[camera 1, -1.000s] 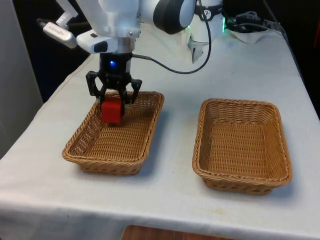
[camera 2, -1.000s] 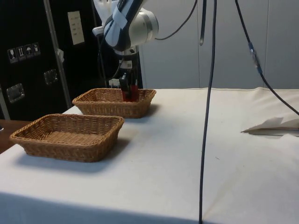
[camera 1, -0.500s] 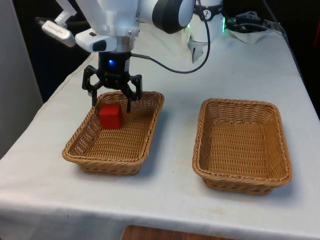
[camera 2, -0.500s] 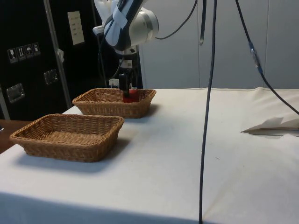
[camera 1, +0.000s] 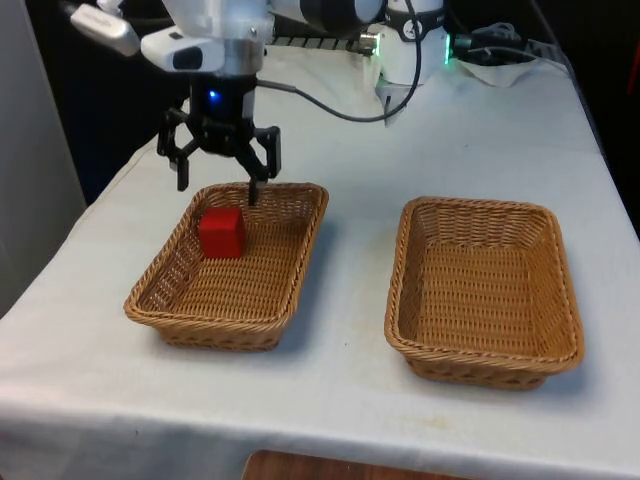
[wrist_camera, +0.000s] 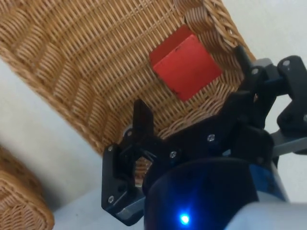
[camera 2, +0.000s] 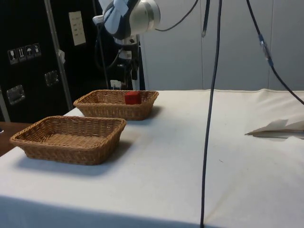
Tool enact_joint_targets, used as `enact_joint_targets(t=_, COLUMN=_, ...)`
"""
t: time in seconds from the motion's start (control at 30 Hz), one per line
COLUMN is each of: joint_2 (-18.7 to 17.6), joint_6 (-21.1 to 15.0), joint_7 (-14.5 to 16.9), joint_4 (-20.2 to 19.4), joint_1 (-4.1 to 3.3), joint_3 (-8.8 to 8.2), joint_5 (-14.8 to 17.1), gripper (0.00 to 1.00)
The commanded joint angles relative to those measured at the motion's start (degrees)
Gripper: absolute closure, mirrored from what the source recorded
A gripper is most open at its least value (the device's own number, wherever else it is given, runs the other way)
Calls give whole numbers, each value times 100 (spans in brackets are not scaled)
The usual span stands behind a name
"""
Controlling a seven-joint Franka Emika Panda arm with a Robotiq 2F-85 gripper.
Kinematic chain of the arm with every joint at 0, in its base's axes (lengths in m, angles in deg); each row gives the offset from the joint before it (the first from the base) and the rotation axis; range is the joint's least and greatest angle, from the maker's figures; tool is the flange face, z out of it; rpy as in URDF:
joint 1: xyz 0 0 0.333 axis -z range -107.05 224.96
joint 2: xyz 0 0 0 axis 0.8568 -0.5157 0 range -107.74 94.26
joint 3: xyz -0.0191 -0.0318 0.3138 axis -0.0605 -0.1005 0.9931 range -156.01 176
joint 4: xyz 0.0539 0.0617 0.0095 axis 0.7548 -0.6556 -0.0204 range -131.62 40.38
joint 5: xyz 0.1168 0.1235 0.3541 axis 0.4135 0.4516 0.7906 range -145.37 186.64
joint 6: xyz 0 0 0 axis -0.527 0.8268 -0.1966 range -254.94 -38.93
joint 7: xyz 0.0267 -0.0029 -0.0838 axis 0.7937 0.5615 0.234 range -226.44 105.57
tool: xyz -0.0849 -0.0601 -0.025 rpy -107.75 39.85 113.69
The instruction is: Pick up the red cube and place it into the right basket.
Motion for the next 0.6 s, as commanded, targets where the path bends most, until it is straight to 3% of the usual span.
enact_joint_targets(t=0.0, joint_2=52, joint_6=29, joint_7=-103, joint_4=-34, joint_1=-74, joint_3=-80, joint_5=-57, gripper=0)
enact_joint_targets(t=0.23, joint_2=332, joint_6=46, joint_7=-321, joint_4=-132, joint_1=-218, joint_3=-143, joint_5=-115, gripper=0)
enact_joint_targets(t=0.27, joint_2=269, joint_6=34, joint_7=-235, joint_4=-69, joint_1=-126, joint_3=-63, joint_5=-46, gripper=0)
enact_joint_targets(t=0.3, joint_2=378, joint_6=40, joint_7=-355, joint_4=-149, joint_1=-229, joint_3=-143, joint_5=-138, gripper=0)
enact_joint_targets(t=0.5, joint_2=682, joint_6=-6, joint_7=-602, joint_4=-309, joint_1=-390, joint_3=-109, joint_5=-315, gripper=0)
enact_joint_targets(t=0.53, joint_2=642, joint_6=34, joint_7=-527, joint_4=-252, joint_1=-298, joint_3=-46, joint_5=-258, gripper=0)
enact_joint_targets(t=0.57, joint_2=722, joint_6=-11, joint_7=-636, joint_4=-332, joint_1=-413, joint_3=-103, joint_5=-344, gripper=0)
